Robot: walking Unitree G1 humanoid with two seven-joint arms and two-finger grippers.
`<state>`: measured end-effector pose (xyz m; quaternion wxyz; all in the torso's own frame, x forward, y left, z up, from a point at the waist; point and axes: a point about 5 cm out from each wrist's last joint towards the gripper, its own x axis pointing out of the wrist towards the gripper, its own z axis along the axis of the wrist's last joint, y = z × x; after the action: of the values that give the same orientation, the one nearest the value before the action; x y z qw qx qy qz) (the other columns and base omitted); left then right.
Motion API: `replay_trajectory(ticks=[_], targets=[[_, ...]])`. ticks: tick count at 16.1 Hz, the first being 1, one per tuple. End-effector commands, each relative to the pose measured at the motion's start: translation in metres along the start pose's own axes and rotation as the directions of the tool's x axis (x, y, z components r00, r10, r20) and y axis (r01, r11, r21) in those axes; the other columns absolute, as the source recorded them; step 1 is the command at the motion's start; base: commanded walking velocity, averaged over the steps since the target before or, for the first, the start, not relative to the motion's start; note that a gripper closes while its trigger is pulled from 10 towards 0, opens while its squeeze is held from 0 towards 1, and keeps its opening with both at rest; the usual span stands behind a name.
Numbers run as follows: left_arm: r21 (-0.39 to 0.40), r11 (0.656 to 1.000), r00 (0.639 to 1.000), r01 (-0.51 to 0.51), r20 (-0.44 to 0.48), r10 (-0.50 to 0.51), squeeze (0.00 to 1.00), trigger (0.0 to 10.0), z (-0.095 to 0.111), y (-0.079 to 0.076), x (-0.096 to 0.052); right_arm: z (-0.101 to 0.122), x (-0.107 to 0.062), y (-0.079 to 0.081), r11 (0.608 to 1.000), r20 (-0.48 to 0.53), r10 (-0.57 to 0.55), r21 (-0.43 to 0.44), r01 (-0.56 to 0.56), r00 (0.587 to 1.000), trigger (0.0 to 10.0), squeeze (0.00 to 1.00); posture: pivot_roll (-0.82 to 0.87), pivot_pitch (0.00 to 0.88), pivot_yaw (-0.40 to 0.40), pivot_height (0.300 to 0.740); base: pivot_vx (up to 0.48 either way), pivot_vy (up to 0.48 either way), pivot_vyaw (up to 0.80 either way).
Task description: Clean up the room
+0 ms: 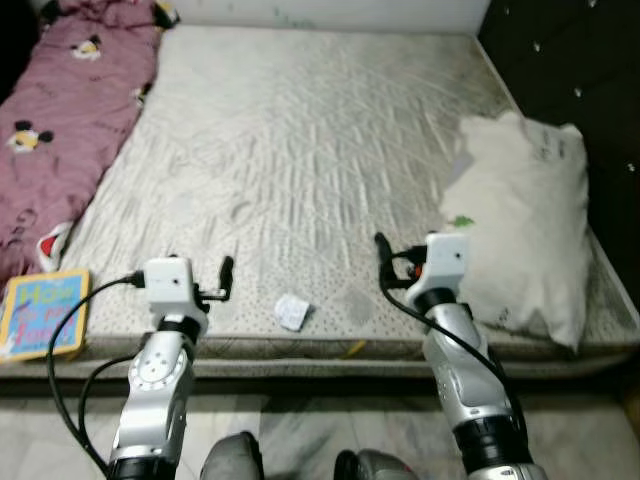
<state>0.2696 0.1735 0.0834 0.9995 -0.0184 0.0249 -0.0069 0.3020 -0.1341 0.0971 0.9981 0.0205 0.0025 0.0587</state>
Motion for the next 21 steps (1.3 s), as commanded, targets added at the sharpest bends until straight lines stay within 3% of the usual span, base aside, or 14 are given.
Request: replay_trajectory(ticks=[1, 6, 17, 21], targets=[[-0.009, 1.000, 1.000, 0.003, -0.009, -0.004, 0.00, 10.0, 0.0005, -0.0022, -0.0003, 0.0004, -0.0024, -0.0045, 1.000, -0.002, -0.008, -0.006, 0.008, 1.000, 10.0, 0.00, 0.05, 0.180, -0.032, 0.740, 0.000, 0.480, -0.80], [-0.010, 1.000, 1.000, 0.005, -0.012, -0.006, 0.00, 10.0, 0.0002, -0.0037, -0.0008, 0.0006, -0.0031, -0.0054, 1.000, -0.001, -0.008, -0.012, 0.008, 1.000, 10.0, 0.00, 0.04, 0.186, -0.034, 0.740, 0.000, 0.480, -0.09], [-0.002, 1.000, 0.999, 0.030, 0.023, -0.030, 0.00, 10.0, 0.0046, -0.0056, -0.0014, 0.0021, -0.0028, -0.0048, 0.999, 0.002, -0.003, -0.042, 0.003, 1.000, 10.0, 0.00, 0.04, 0.197, -0.035, 0.740, 0.000, 0.000, 0.00], [-0.004, 0.999, 0.999, 0.042, 0.025, -0.041, 0.00, 10.0, 0.0048, -0.0069, -0.0022, 0.0021, -0.0027, -0.0043, 0.999, 0.001, -0.003, -0.033, 0.003, 1.000, 10.0, 0.00, 0.04, 0.198, -0.035, 0.740, 0.299, 0.000, 0.00]])
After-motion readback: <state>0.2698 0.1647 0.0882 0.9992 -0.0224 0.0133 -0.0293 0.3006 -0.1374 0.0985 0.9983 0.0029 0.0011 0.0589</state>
